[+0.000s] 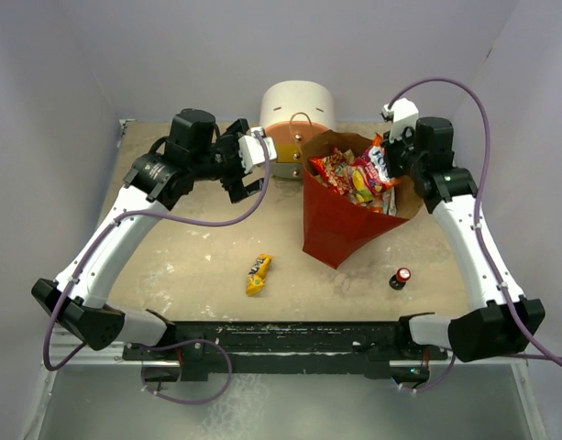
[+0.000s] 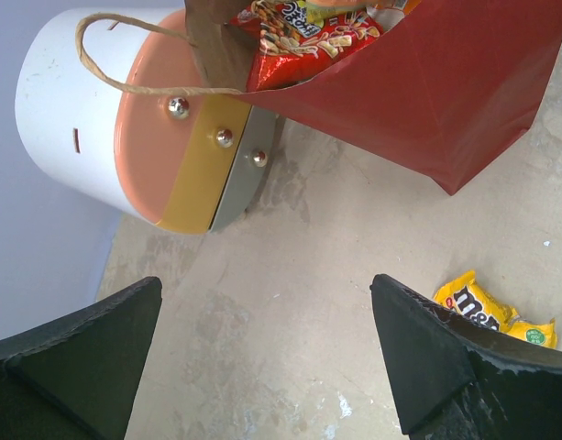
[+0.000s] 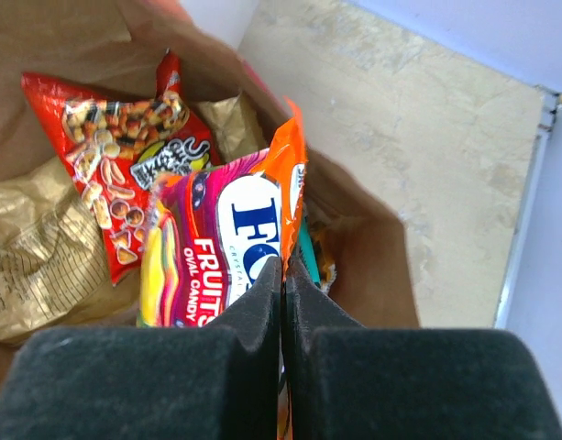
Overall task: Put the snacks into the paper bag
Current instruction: Place the snack in the paper bag.
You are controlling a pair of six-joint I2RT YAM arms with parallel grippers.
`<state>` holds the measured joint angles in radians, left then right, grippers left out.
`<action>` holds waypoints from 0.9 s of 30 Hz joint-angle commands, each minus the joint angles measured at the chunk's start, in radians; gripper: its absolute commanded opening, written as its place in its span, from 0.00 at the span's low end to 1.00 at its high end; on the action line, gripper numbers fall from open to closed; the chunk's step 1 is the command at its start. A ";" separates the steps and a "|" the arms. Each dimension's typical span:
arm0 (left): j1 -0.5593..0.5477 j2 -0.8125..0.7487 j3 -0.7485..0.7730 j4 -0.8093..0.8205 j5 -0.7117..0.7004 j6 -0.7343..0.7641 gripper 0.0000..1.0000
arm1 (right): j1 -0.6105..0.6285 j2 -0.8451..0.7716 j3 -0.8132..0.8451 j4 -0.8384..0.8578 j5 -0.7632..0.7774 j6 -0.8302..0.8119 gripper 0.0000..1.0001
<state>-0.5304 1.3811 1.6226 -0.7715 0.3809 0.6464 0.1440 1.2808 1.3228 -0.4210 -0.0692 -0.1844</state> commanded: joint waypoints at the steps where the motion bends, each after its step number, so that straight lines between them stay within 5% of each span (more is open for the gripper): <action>1: 0.003 -0.014 -0.006 0.031 0.009 -0.006 0.99 | 0.002 -0.023 0.134 -0.028 0.101 -0.026 0.00; 27: 0.003 0.014 -0.004 0.040 -0.003 -0.014 0.99 | 0.163 0.105 0.111 -0.099 0.041 -0.009 0.00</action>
<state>-0.5304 1.3922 1.6207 -0.7712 0.3805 0.6464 0.2958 1.3609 1.4475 -0.5415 0.0097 -0.2092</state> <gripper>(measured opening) 0.990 0.008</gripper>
